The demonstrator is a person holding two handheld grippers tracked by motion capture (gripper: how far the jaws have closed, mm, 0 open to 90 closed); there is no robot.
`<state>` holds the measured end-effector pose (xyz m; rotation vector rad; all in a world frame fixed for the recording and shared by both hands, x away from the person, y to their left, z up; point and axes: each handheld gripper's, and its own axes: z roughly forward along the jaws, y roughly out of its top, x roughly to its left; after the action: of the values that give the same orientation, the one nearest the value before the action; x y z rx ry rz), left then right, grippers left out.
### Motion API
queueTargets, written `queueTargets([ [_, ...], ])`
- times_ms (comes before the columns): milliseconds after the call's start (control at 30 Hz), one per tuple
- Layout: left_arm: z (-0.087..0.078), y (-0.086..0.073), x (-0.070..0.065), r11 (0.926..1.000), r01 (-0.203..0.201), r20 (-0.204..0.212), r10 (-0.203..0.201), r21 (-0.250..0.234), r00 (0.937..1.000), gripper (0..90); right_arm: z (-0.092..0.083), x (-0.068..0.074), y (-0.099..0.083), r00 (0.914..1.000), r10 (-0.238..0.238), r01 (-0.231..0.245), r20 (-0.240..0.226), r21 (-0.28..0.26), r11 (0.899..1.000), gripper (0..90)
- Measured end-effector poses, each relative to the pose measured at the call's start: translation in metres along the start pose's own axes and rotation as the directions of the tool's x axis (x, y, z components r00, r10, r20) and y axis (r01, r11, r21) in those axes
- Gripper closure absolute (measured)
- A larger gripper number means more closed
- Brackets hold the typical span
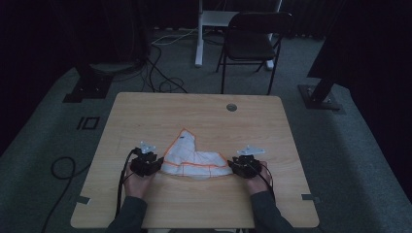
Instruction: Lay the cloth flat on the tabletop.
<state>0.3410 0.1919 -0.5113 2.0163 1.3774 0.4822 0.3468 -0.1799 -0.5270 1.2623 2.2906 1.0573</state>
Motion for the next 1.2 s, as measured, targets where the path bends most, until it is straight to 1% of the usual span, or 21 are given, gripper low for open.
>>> queueTargets([
  [100,0.001,0.002,0.0,1.0,-0.002,0.006,0.002,0.001,1.0,66.1,-0.001,-0.002,0.0,1.0,0.01,-0.01,0.002,-0.001,1.0,70.2],
  [133,0.003,0.004,-0.002,0.9999,-0.013,0.009,0.013,0.006,0.9999,66.1,-0.002,-0.003,0.0,1.0,0.009,-0.009,0.0,-0.003,1.0,71.6],
  [267,0.008,0.007,-0.004,0.9998,-0.012,0.012,0.012,0.017,0.9999,63.8,-0.002,-0.004,0.001,0.9999,0.014,-0.014,-0.002,-0.008,1.0,72.3],
  [300,0.011,0.008,-0.006,0.9996,-0.015,0.012,0.015,0.023,0.9998,62.3,-0.001,-0.005,0.002,0.9996,0.025,-0.025,-0.01,-0.01,1.0,71.5],
  [400,0.013,0.006,-0.007,0.9996,-0.012,0.011,0.012,0.025,0.9999,60.2,0.0,-0.005,0.003,0.9995,0.025,-0.025,-0.017,-0.005,1.0,67.5],
  [433,0.015,0.004,-0.008,0.9995,-0.009,0.017,0.009,0.031,0.9998,59.5,0.002,-0.003,0.004,0.9997,0.018,-0.018,-0.019,-0.006,1.0,62.8],
  [467,0.015,0.004,-0.008,0.9995,-0.009,0.017,0.009,0.031,0.9998,59.2,0.002,-0.003,0.004,0.9997,0.018,-0.018,-0.019,-0.006,1.0,62.8],
  [500,0.016,0.002,-0.009,0.9992,-0.009,0.025,0.008,0.038,0.9997,59.0,0.005,-0.003,0.003,0.9991,0.023,-0.023,-0.037,0.006,1.0,59.1],
  [533,0.016,0.002,-0.009,0.9992,-0.009,0.025,0.008,0.038,0.9997,59.1,0.005,-0.003,0.003,0.9991,0.023,-0.023,-0.037,0.006,1.0,59.1],
  [567,0.017,0.0,-0.011,0.9989,-0.016,0.025,0.014,0.044,0.9996,60.3,0.009,-0.002,0.003,0.9978,0.025,-0.023,-0.061,0.033,0.999,58.0],
  [600,0.017,0.0,-0.011,0.9989,-0.016,0.025,0.014,0.044,0.9996,63.7,0.009,-0.002,0.003,0.9978,0.025,-0.023,-0.061,0.033,0.999,58.0],
  [633,0.015,-0.002,-0.013,0.9991,-0.014,0.028,0.013,0.039,0.9995,69.2,0.011,0.0,0.002,0.9972,0.015,-0.012,-0.073,0.05,0.999,64.7],
  [667,0.015,-0.002,-0.013,0.9991,-0.014,0.028,0.013,0.039,0.9995,72.7,0.011,0.0,0.002,0.9972,0.015,-0.012,-0.073,0.05,0.999,64.7],
  [700,0.012,-0.005,-0.015,0.999,-0.03,0.028,0.029,0.033,0.9992,78.4,0.008,0.003,0.001,0.9964,-0.001,0.005,-0.084,0.049,0.999,72.8],
  [733,0.012,-0.005,-0.015,0.999,-0.03,0.028,0.029,0.033,0.9992,81.0,0.008,0.003,0.001,0.9964,-0.001,0.005,-0.084,0.049,0.999,72.8],
  [767,0.009,-0.006,-0.016,0.999,-0.036,0.033,0.035,0.025,0.9988,85.6,0.003,0.005,0.001,0.996,-0.029,0.033,-0.085,0.041,0.999,78.8],
  [800,0.007,-0.007,-0.016,0.999,-0.04,0.035,0.039,0.02,0.9986,85.6,0.003,0.005,0.001,0.996,-0.029,0.033,-0.085,0.041,0.999,78.8],
  [833,0.003,-0.008,-0.016,0.9988,-0.046,0.04,0.046,0.013,0.9982,88.5,-0.001,0.007,-0.001,0.9952,-0.054,0.057,-0.081,0.035,0.998,82.0],
  [1000,-0.007,-0.013,-0.018,0.9982,-0.06,0.047,0.06,-0.003,0.9971,89.4,-0.012,0.008,-0.005,0.9935,-0.079,0.08,-0.081,0.012,0.997,83.8],
  [1033,-0.011,-0.016,-0.017,0.9987,-0.05,0.058,0.05,-0.012,0.9971,89.4,-0.014,0.008,-0.006,0.9933,-0.079,0.08,-0.085,0.009,0.997,83.8],
  [1200,-0.02,-0.024,-0.015,0.9991,-0.035,0.072,0.037,-0.025,0.9967,89.4,-0.021,0.009,-0.012,0.9916,-0.088,0.089,-0.095,0.008,0.996,83.4],
])
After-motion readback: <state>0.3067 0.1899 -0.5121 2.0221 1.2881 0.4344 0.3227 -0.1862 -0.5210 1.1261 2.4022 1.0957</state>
